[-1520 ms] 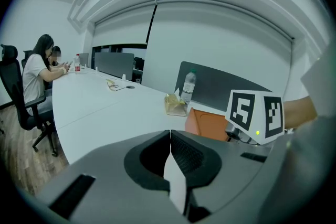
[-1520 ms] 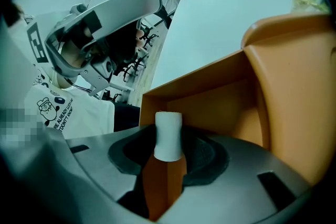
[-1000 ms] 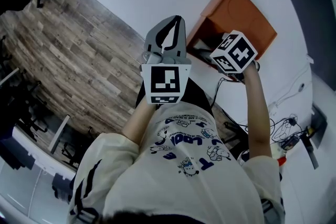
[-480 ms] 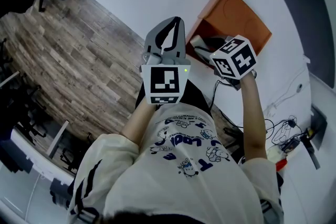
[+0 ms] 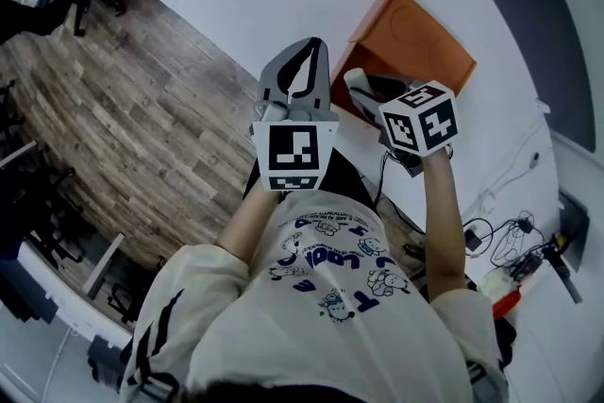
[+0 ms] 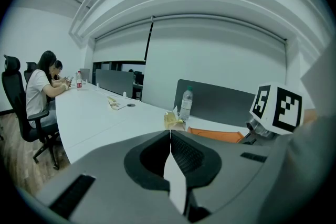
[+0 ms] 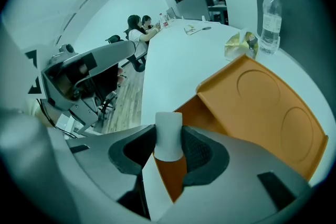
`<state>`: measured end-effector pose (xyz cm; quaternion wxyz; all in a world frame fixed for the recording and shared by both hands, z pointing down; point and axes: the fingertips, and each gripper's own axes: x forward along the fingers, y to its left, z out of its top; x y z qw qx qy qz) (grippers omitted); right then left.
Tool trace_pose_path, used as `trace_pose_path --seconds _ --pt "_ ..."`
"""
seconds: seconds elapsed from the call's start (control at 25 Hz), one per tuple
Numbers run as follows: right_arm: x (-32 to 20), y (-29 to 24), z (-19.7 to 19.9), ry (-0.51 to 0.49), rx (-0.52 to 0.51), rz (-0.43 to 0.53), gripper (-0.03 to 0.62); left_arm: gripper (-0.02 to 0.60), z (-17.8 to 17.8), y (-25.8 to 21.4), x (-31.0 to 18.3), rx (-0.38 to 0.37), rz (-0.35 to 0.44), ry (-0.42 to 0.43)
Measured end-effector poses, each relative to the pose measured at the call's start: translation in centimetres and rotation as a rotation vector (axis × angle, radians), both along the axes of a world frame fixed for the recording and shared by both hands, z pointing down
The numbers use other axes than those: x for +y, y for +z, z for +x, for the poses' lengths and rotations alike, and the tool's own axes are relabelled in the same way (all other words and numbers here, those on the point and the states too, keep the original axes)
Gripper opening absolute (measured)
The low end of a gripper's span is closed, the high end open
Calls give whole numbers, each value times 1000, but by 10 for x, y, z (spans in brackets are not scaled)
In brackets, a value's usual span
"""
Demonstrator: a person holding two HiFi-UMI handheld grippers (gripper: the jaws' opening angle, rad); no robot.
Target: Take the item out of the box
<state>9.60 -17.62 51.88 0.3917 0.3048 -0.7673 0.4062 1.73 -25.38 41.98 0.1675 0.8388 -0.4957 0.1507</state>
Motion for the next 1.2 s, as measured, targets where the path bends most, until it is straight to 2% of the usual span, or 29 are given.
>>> trace_pose_path --seconds 0.44,1.2 --pt "-13 -39 -2 134 -28 131 170 18 3 -27 5 6 52 -3" --pt "-36 -101 -27 199 -83 320 170 18 -19 -75 6 11 161 -60"
